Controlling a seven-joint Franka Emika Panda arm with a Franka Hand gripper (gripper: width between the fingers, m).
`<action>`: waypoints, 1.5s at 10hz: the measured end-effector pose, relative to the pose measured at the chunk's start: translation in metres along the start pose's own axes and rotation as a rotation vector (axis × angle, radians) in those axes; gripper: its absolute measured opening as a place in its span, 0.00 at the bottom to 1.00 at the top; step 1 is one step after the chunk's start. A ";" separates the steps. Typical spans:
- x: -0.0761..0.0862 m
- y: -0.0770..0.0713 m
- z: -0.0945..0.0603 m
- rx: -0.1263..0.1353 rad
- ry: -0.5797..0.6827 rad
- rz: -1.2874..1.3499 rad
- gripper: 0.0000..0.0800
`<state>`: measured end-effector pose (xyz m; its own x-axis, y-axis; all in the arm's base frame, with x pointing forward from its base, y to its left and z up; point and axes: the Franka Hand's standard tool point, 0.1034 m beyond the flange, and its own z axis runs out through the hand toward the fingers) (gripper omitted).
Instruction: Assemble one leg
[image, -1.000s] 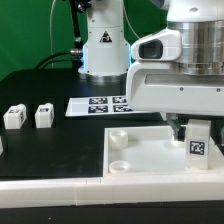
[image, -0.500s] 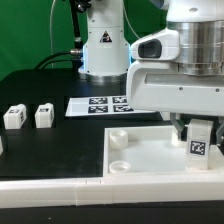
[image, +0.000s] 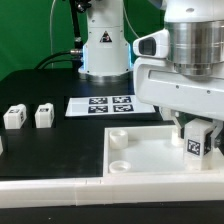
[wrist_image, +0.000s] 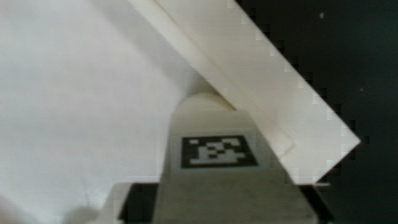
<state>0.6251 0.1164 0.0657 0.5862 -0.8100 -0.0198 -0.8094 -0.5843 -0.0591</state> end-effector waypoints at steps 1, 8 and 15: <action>0.000 0.000 0.000 0.002 -0.004 0.090 0.36; -0.001 -0.001 0.001 0.017 -0.040 0.846 0.37; -0.001 0.000 0.001 0.017 -0.025 0.946 0.76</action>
Offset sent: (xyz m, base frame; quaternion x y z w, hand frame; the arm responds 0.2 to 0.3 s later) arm -0.0005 -0.0014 0.0042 -0.0106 -0.0043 0.3185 0.9479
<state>0.6247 0.1175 0.0651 -0.3124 -0.9459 -0.0877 -0.9487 0.3153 -0.0219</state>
